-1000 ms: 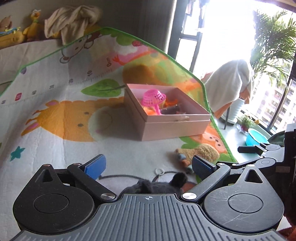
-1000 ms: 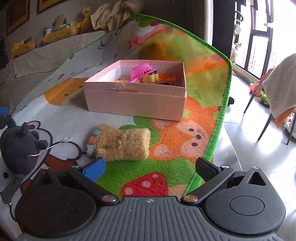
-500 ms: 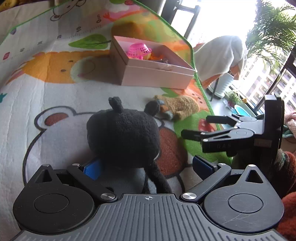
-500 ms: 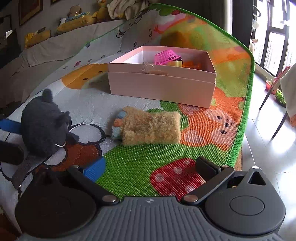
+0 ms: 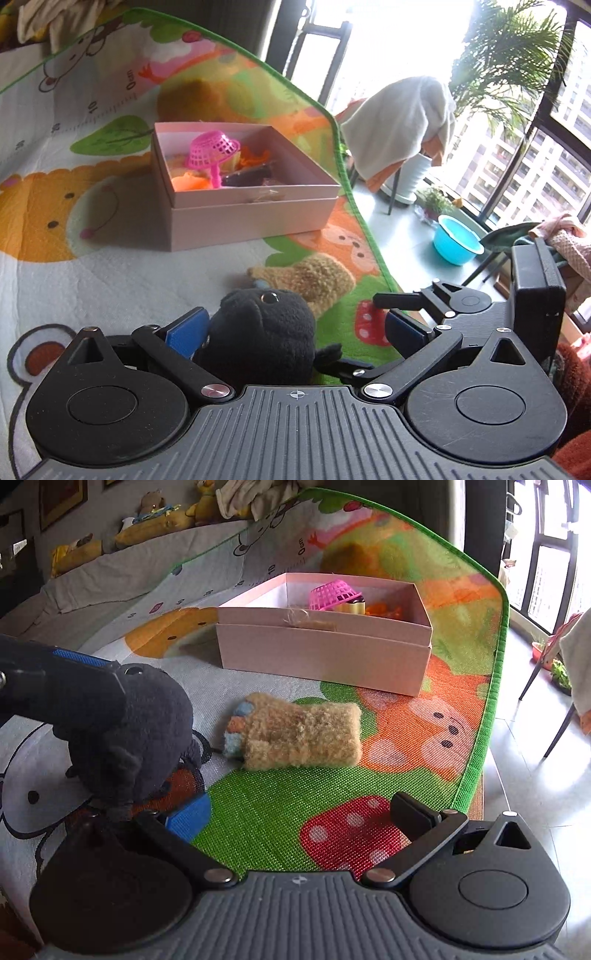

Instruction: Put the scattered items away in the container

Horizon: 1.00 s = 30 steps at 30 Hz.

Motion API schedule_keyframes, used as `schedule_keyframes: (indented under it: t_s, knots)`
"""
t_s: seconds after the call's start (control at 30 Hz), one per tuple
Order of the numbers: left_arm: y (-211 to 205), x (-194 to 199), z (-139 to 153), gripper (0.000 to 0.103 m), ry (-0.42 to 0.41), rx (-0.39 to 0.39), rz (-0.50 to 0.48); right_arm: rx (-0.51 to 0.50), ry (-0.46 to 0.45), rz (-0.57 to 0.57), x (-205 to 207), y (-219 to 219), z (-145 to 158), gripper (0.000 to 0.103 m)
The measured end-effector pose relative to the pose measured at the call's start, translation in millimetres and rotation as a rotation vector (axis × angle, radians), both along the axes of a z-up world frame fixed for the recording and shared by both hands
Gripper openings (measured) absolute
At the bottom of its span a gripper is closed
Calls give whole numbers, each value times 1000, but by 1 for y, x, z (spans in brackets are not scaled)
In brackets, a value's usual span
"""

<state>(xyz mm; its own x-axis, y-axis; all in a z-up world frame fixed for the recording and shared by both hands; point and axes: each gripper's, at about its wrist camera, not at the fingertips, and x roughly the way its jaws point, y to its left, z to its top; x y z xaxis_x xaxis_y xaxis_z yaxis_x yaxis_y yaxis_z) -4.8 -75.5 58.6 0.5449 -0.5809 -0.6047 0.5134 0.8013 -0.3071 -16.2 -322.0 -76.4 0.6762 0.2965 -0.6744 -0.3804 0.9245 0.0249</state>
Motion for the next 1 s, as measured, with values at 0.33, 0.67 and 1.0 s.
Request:
schedule_keyframes:
  t_s: [0.33, 0.67, 1.0]
  knots:
    - [23, -12, 7, 103, -47, 93, 46, 0, 1, 4, 0, 0, 0, 103]
    - [17, -2, -27, 103, -28, 196, 123, -94, -157, 91, 4, -5, 26, 94]
    - [13, 17, -30, 103, -81, 240, 178, -60, -34, 187, 47, 3, 22, 74]
